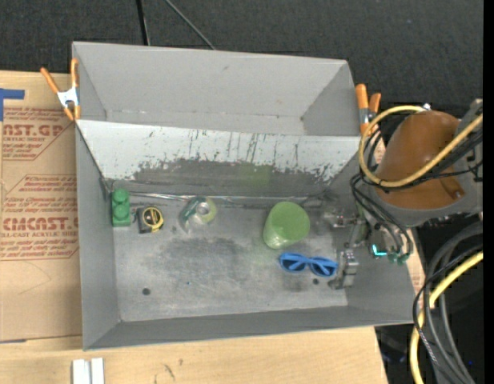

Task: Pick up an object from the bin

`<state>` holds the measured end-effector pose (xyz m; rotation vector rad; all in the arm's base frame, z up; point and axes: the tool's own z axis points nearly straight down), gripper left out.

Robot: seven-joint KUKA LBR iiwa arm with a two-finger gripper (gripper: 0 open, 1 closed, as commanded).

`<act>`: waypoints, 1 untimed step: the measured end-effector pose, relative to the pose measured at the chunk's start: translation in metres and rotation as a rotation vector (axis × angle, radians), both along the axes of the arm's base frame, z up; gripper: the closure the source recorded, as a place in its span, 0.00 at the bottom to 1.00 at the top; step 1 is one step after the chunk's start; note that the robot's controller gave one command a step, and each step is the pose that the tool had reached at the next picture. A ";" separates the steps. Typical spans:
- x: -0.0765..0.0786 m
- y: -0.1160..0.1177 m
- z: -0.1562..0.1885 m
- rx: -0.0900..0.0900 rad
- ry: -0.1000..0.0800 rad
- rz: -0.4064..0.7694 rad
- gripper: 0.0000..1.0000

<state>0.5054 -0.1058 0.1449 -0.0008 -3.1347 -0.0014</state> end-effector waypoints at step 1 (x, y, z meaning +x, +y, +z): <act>-0.012 -0.003 -0.079 0.001 0.000 -0.163 0.00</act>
Offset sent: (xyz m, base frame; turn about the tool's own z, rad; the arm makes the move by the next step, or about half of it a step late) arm -0.0103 -0.0049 -0.0749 0.1630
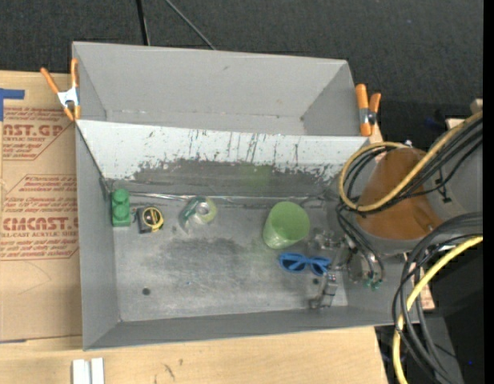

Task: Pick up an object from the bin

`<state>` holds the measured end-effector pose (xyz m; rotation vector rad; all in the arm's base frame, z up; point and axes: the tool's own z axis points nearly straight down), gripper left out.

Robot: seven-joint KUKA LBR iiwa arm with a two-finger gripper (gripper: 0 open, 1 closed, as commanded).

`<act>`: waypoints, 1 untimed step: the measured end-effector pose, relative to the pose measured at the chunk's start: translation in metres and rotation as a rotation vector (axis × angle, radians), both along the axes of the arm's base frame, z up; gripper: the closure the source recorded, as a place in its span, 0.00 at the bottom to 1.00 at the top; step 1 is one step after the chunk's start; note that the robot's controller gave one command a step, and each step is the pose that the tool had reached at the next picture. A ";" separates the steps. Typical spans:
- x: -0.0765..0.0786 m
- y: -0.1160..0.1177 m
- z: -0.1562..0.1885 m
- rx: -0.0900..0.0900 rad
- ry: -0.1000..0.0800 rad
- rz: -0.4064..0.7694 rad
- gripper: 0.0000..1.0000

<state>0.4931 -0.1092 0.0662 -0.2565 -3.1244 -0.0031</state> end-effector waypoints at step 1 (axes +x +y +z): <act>0.014 0.030 0.003 -0.001 -0.008 0.317 0.00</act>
Offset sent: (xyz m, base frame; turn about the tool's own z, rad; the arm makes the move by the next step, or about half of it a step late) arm 0.0136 0.0290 0.0038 -0.3155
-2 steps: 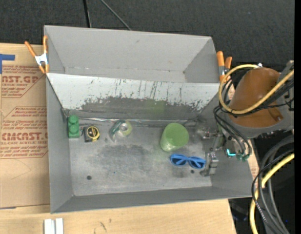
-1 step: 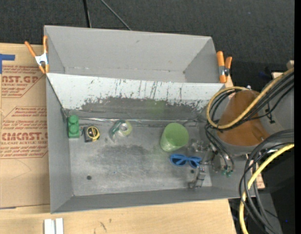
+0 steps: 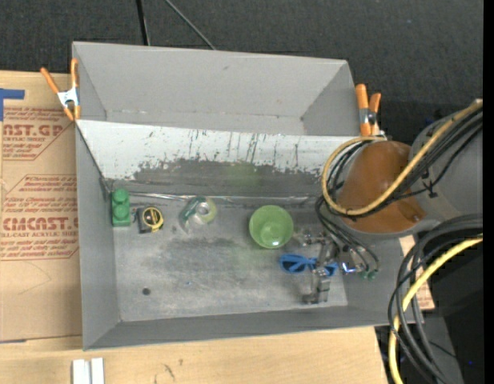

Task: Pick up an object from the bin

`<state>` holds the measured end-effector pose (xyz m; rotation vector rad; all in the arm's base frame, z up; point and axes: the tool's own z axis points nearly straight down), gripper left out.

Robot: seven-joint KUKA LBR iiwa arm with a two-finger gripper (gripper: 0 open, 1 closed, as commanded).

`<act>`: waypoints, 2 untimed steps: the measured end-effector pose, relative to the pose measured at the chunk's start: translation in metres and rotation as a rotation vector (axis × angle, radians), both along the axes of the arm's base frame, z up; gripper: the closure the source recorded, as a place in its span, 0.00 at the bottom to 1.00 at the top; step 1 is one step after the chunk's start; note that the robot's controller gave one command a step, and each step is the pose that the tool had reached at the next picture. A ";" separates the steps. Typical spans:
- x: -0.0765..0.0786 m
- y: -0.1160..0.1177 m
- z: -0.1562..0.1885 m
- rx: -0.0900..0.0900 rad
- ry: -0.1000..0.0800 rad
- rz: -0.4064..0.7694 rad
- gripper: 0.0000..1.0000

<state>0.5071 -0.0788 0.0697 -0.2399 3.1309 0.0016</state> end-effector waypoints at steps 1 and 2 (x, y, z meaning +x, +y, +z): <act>-0.002 -0.038 0.000 -0.001 0.000 -0.136 0.00; -0.002 -0.037 0.000 -0.001 0.000 -0.135 0.00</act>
Offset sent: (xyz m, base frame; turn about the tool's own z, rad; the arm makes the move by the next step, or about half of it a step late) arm -0.0021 -0.0384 0.0003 0.1350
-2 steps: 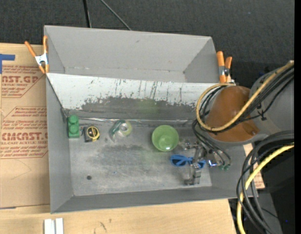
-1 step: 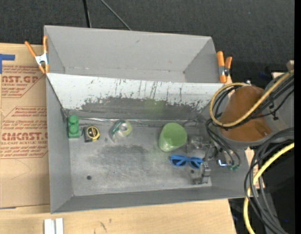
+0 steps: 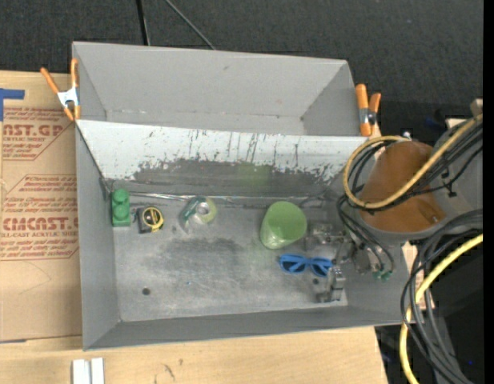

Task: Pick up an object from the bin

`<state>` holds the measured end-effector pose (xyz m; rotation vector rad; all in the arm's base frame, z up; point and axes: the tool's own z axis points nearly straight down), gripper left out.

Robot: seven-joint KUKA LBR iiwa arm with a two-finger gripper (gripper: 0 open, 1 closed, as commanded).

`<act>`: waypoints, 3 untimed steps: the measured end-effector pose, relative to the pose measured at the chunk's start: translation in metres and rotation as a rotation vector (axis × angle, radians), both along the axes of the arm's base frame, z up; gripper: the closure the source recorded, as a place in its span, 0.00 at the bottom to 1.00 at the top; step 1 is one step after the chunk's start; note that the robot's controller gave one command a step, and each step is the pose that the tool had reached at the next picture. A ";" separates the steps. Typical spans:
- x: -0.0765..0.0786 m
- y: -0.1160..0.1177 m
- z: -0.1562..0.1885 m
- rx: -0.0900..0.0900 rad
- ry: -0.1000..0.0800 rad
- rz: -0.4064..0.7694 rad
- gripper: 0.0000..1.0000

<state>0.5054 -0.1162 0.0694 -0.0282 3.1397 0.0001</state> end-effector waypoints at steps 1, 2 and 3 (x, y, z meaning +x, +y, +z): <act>0.000 0.001 0.000 0.000 0.000 0.000 0.00; 0.000 0.001 0.000 0.000 -0.001 0.001 1.00; 0.002 0.001 0.092 -0.002 -0.007 0.002 1.00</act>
Offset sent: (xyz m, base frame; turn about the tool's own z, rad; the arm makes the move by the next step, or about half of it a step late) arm 0.0000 0.0000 0.0000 0.0000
